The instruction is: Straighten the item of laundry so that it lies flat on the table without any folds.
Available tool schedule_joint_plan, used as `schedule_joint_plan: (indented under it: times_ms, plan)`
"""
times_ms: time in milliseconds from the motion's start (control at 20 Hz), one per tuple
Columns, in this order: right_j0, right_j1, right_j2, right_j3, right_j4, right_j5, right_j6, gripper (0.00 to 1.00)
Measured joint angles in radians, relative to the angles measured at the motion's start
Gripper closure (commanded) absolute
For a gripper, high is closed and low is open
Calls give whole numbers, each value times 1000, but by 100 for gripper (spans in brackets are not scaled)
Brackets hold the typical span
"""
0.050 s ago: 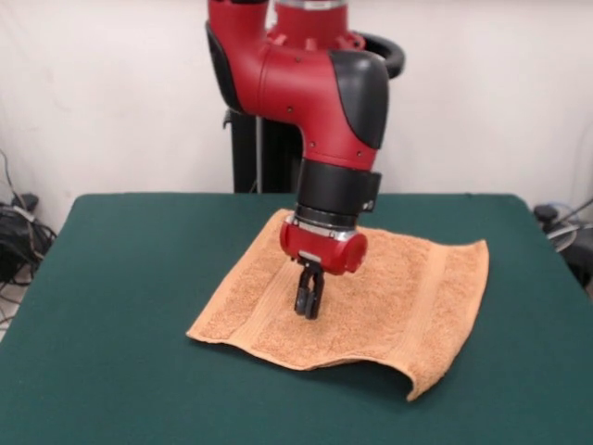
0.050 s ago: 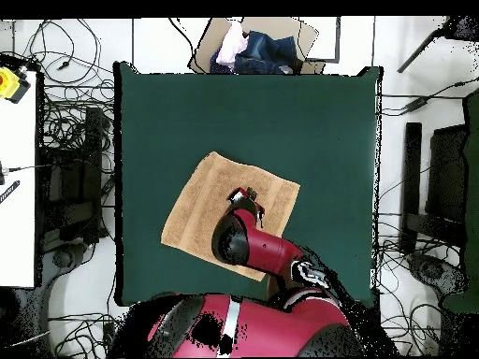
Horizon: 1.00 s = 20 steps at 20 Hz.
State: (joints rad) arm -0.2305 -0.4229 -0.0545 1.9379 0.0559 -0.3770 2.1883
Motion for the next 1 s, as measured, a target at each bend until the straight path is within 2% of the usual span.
schedule_joint_plan:
  times_ms: [550,1000]
  plan:
    - [-62,56,18,-24,-25,-4,0,100]
    - [-75,57,23,-30,-65,-15,0,100]
